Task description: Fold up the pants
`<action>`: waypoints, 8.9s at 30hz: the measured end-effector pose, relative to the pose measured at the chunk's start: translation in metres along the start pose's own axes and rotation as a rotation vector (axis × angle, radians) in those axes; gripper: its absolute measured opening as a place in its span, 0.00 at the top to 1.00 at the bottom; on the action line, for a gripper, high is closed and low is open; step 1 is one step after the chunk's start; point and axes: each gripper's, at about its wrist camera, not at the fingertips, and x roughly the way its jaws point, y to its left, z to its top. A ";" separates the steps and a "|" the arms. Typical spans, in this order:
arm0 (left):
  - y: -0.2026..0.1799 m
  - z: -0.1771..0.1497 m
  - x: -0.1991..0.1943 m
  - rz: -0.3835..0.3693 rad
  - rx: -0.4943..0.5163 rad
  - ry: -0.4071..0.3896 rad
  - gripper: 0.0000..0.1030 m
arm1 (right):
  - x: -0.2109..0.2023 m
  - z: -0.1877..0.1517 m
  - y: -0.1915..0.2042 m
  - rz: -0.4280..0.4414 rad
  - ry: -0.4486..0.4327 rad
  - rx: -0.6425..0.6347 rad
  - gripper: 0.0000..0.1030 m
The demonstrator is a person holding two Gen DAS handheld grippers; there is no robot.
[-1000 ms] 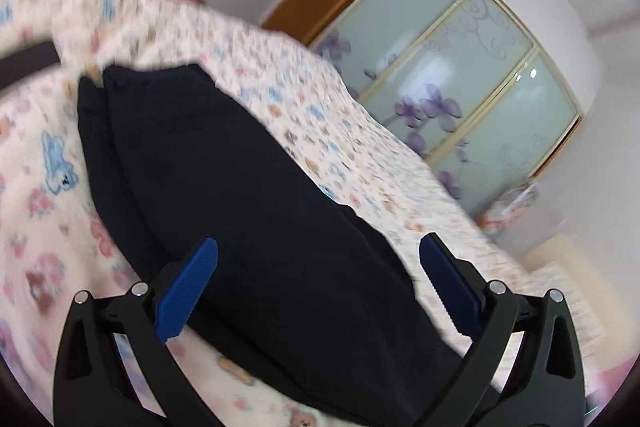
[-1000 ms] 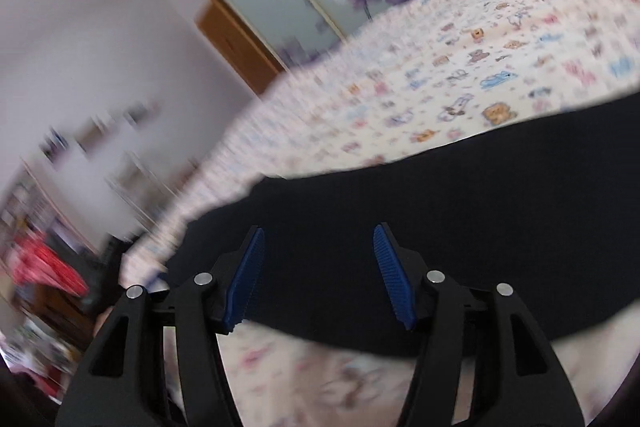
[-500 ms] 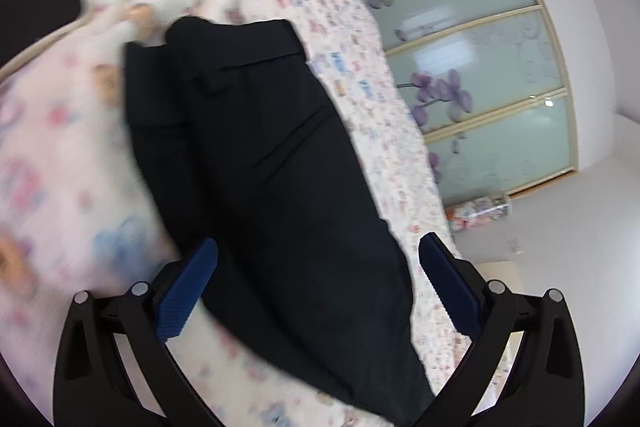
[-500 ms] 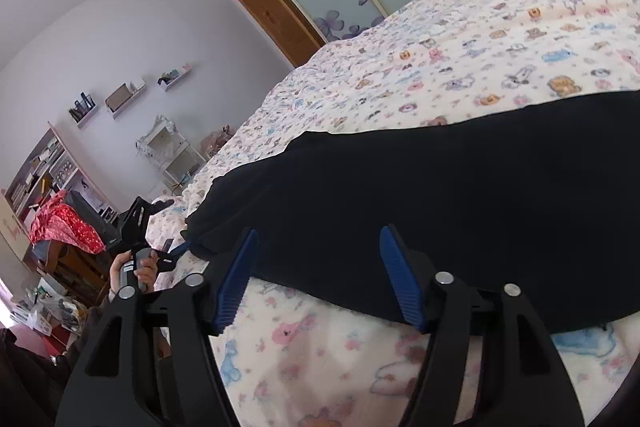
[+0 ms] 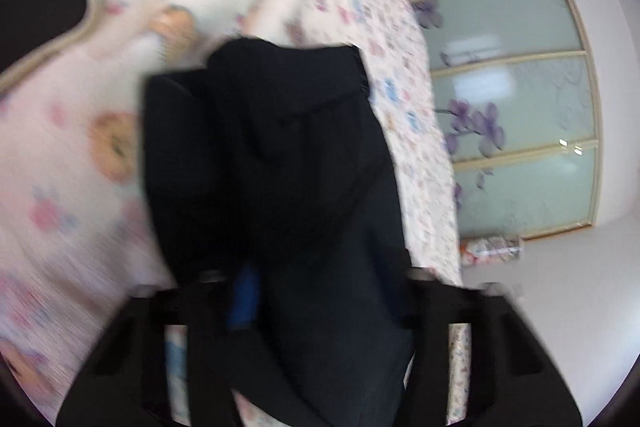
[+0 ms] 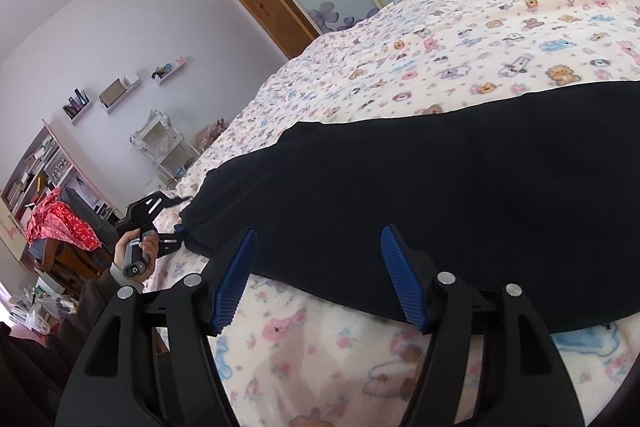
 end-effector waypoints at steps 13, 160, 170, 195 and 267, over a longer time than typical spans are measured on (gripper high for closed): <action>-0.007 -0.010 -0.031 0.198 0.271 -0.139 0.95 | -0.002 0.001 -0.001 -0.012 -0.014 -0.016 0.35; -0.088 -0.222 -0.017 -0.002 0.529 -0.316 0.02 | 0.151 -0.001 0.110 -0.481 0.247 -0.495 0.44; -0.088 -0.222 -0.014 0.002 0.524 -0.294 0.02 | 0.166 -0.011 0.104 -0.458 0.301 -0.527 0.59; -0.086 -0.221 -0.011 0.003 0.501 -0.277 0.02 | 0.140 -0.013 0.084 -0.186 0.313 -0.181 0.89; -0.014 -0.021 0.018 -0.054 0.037 0.111 0.26 | 0.006 -0.048 0.045 0.063 0.059 0.013 0.18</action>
